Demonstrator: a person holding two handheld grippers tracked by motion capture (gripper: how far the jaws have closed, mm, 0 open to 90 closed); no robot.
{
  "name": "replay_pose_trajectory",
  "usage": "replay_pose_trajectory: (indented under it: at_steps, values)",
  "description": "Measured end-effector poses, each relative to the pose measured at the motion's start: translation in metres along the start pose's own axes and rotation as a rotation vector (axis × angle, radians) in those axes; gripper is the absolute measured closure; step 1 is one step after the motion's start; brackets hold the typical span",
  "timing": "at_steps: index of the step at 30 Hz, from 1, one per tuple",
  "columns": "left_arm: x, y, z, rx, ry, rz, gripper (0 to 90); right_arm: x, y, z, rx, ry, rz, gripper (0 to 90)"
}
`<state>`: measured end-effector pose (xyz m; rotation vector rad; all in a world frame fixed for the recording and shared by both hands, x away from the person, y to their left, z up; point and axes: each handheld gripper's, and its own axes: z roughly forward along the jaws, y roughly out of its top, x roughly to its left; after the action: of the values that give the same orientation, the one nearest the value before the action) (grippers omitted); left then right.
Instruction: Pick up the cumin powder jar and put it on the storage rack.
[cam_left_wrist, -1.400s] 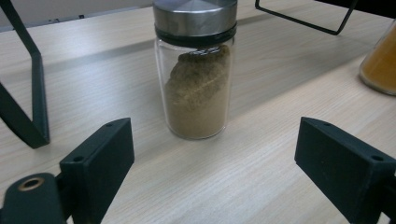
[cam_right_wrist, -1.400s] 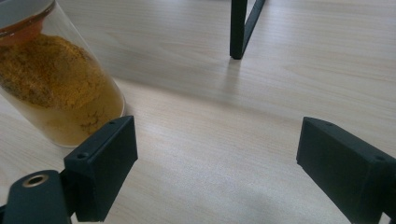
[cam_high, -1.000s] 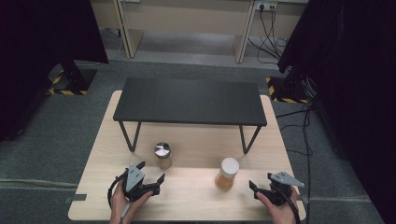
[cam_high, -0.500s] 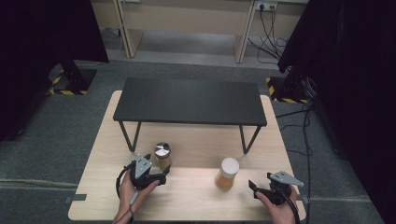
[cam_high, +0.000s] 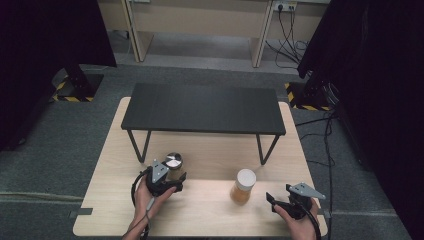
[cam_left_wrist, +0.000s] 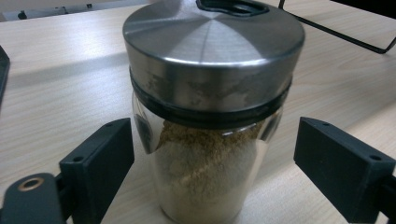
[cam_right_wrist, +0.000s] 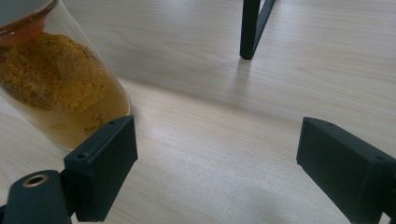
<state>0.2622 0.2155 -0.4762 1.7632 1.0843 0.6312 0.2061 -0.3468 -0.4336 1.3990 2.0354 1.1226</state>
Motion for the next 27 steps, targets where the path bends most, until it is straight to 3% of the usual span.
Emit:
replay_pose_trajectory:
  at_steps: [5, 11, 14, 18, 27]
  values:
    - [0.0015, 0.0002, 0.0028, 0.002, -0.004, -0.010, 18.6, -0.0006, -0.0005, 0.0019, 0.001, 0.003, 0.002, 12.4]
    - [0.0046, -0.0020, 0.0046, 0.001, -0.007, -0.050, 21.8, -0.0006, -0.0013, 0.0043, 0.004, 0.009, 0.000, 12.5]
    - [0.0026, -0.0025, 0.0058, 0.000, 0.004, -0.041, 23.3, -0.0008, -0.0015, 0.0052, 0.005, 0.014, 0.002, 12.4]
    - [0.0047, -0.0046, 0.0061, -0.011, 0.004, -0.072, 27.5, -0.0010, -0.0020, 0.0060, 0.006, 0.016, 0.000, 12.5]
    - [0.0047, -0.0086, 0.0089, -0.030, 0.002, -0.052, 28.3, -0.0010, -0.0027, 0.0087, 0.011, 0.023, 0.002, 12.4]
